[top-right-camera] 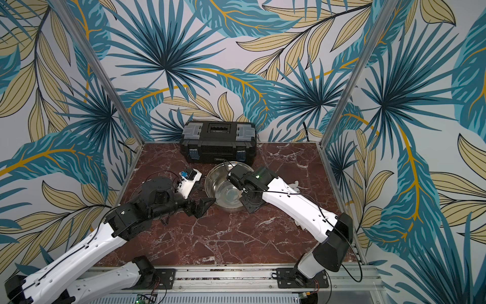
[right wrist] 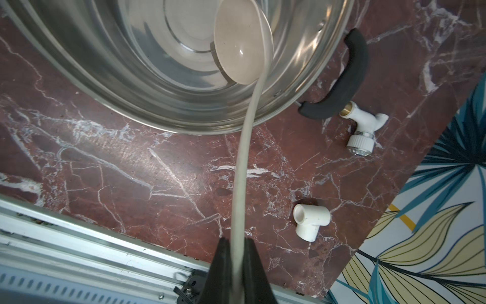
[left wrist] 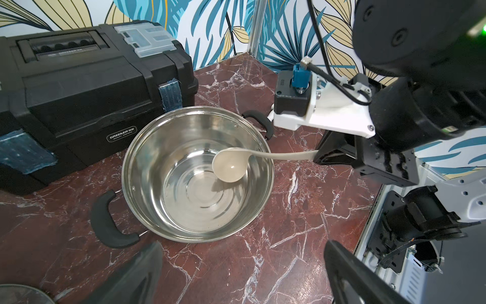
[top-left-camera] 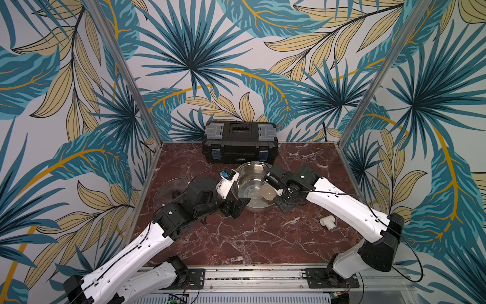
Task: Stir the soup with a spoon
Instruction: Stir the soup in the pan with a stick.
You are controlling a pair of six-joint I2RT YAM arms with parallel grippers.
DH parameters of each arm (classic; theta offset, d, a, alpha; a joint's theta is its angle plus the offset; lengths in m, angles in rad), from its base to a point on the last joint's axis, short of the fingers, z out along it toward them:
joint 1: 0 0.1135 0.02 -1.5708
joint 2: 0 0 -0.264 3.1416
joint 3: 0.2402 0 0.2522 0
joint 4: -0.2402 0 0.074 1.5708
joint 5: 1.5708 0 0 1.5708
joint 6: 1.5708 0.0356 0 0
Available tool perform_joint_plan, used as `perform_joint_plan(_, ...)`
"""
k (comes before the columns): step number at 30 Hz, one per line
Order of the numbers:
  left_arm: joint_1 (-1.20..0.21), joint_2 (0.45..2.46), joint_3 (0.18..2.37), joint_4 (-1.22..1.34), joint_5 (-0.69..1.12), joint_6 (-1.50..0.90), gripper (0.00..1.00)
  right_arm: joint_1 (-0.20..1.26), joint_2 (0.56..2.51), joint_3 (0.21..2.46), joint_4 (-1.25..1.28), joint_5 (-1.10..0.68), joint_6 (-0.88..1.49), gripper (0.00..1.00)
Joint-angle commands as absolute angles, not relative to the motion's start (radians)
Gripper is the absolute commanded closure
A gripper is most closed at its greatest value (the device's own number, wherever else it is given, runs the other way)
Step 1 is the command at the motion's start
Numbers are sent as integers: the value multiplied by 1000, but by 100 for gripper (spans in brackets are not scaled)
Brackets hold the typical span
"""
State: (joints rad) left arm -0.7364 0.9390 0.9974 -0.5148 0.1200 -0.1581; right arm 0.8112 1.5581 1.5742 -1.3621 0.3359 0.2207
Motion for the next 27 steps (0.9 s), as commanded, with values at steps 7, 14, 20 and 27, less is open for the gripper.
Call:
perform_joint_plan(7,-736,942,977,-483,129,-182,0,781,1679,1697,-1296,466,202,100)
perform_joint_plan(14,-736,942,973,-482,120,-187,0,781,1735,1777,-1238,334,177,100)
perform_joint_plan(20,-736,937,966,-476,109,-198,0,781,1723,1780,-1202,141,167,100)
perform_joint_plan(27,-737,940,972,-482,103,-201,0,782,1641,1722,-1242,36,170,100)
